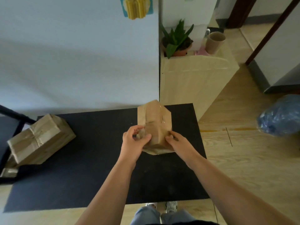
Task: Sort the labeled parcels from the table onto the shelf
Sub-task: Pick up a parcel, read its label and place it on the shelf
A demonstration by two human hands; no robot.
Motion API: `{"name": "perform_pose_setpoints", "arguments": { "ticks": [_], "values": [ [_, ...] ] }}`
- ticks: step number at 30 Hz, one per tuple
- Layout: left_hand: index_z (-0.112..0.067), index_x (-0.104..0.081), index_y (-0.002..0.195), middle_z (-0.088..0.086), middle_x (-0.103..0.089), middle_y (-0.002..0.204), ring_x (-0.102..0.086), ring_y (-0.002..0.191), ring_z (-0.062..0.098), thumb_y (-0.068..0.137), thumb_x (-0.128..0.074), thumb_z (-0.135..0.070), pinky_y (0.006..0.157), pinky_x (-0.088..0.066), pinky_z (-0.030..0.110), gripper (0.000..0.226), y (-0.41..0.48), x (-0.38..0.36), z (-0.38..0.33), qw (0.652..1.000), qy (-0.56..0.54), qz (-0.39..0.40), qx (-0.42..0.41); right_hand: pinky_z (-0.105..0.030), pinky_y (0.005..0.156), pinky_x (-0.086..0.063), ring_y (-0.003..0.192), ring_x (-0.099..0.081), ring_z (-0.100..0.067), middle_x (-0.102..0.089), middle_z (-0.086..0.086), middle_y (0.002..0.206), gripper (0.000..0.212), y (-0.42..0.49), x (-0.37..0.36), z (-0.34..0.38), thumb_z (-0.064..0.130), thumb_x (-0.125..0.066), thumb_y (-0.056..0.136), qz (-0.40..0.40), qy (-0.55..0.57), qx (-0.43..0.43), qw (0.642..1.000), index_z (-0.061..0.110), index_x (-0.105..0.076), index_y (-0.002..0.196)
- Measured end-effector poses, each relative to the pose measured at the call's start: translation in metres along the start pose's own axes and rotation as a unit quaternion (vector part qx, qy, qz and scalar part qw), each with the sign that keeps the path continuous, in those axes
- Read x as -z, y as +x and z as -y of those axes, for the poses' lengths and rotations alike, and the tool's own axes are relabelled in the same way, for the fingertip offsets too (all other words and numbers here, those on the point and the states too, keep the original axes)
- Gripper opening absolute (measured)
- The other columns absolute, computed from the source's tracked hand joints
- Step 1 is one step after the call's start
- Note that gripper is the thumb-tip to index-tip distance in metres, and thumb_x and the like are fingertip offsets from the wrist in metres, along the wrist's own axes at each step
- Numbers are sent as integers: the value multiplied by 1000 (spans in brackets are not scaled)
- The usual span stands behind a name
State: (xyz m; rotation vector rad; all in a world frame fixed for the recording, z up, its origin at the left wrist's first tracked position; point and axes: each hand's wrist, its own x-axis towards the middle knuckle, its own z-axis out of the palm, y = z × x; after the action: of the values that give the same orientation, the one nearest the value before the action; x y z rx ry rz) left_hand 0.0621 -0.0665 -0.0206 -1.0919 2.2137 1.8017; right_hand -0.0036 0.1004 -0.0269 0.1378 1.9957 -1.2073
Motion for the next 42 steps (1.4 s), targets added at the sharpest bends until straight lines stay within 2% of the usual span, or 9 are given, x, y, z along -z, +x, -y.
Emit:
{"name": "perform_pose_setpoints", "arguments": {
  "ticks": [5, 11, 15, 19, 23, 27, 33, 37, 42],
  "values": [
    [-28, -59, 130, 2, -49, 132, -58, 113, 18, 86, -77, -16, 89, -57, 34, 48, -9, -2, 9, 994, 84, -65, -20, -33, 91, -48, 103, -58, -13, -64, -3, 132, 38, -3, -16, 6, 26, -43, 107, 2, -84, 22, 996, 19, -56, 142],
    [-20, -53, 142, 2, -64, 128, -65, 112, 19, 88, -76, -19, 93, -58, 41, 59, -7, -5, 16, 998, 17, -65, 12, -19, 78, -45, 111, -59, -10, -61, 0, 135, 46, -7, -23, 0, 29, -59, 100, -98, -87, 120, 984, 23, -50, 145],
    [-18, -60, 133, 2, -66, 125, -68, 106, 16, 92, -72, -23, 87, -60, 33, 43, -8, -14, 18, 996, 49, -74, 6, -29, 89, -56, 119, -63, -17, -59, -1, 139, 64, -8, -29, -9, 25, -66, 96, -129, -145, 151, 969, 28, -38, 153],
    [-16, -60, 134, 2, -64, 126, -66, 106, 17, 101, -56, -22, 63, -47, 14, 33, -10, -22, 15, 990, 94, -100, -14, -26, 93, -51, 125, -59, -19, -56, -3, 144, 57, -9, -20, -13, 20, -61, 100, -122, -142, 161, 969, 27, -41, 153],
    [-19, -62, 136, 1, -62, 130, -63, 112, 18, 105, -47, -17, 77, -52, 21, 34, -17, -24, 9, 989, 109, -94, -38, -25, 89, -51, 126, -59, -20, -59, -2, 140, 50, -5, -4, -14, 15, -54, 103, -98, -93, 117, 984, 26, -45, 151],
    [-28, -65, 134, -1, -57, 131, -56, 109, 11, 101, -58, -24, 68, -44, 8, 34, -21, -29, 8, 984, 148, -51, -84, -25, 84, -47, 113, -60, -16, -62, 0, 126, 47, -2, 4, -20, 14, -46, 105, -86, -32, 53, 994, 28, -45, 149],
    [-25, -42, 151, 1, -40, 150, -36, 140, 22, 92, -70, -32, 106, -45, 39, 65, -17, -25, 20, 981, 185, -47, -19, -29, 88, -45, 128, -58, -24, -61, -6, 142, 45, -6, -1, -31, 22, -46, 106, -121, -63, 3, 991, 19, -47, 150],
    [-22, -45, 150, 3, -54, 145, -59, 123, 20, 97, -63, -35, 91, -56, 32, 58, -15, -25, 29, 988, 149, -2, 32, -26, 85, -42, 133, -54, -23, -58, -4, 144, 51, -8, -3, -36, 37, -49, 104, -121, -23, 1, 992, 19, -45, 151],
    [-19, -46, 148, 4, -55, 142, -60, 120, 19, 97, -64, -34, 69, -46, 17, 57, -10, -23, 30, 992, 121, 13, 45, -31, 85, -49, 126, -58, -25, -57, -5, 142, 63, -5, -4, -40, 44, -59, 98, -68, -20, -41, 997, 16, -41, 151]
  ]
}}
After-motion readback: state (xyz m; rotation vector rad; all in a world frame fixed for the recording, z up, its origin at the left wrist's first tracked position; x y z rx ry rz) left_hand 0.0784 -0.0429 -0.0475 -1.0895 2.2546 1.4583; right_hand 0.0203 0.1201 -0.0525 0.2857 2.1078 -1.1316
